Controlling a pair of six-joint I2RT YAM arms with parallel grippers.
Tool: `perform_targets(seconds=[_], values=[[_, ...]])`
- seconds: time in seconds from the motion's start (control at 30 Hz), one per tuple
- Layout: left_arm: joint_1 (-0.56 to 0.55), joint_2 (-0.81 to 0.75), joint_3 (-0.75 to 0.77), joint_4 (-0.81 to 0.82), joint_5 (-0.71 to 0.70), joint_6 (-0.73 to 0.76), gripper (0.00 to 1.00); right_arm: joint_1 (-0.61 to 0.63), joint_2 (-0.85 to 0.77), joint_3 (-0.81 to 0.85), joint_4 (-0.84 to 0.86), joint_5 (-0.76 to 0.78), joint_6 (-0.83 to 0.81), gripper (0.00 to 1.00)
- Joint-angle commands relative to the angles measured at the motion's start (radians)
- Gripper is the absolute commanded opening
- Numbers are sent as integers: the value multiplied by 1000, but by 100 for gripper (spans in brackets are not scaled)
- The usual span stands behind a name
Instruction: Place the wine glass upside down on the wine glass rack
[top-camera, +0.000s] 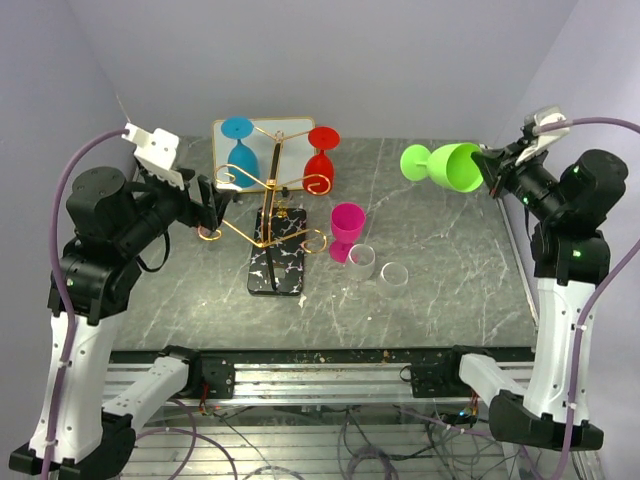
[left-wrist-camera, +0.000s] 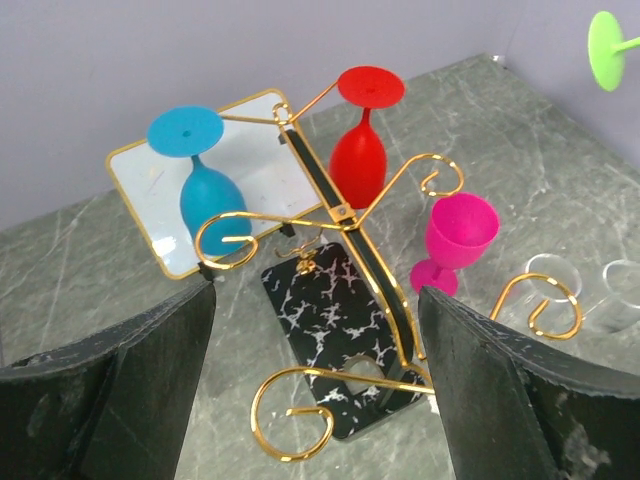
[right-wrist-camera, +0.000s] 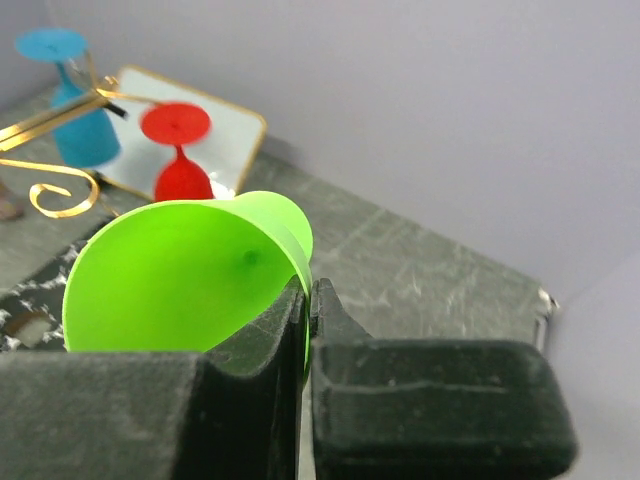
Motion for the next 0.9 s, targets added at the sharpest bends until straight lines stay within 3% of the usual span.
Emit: perform_targets(seconds=[0.0,0.23,0.4,0.87], values=[[11,54,37,84,108,-80,92,-5,36,52,172,-156,140,0],[9,187,60,238,187,-185,91,-3,83,72,406,-237,373,0],[1,296,122,324,263,-331,90,7,127,101,471,-263,470,0],[-253,561,307,394,266,-391,89,117,189,124,459,-268,489,0]])
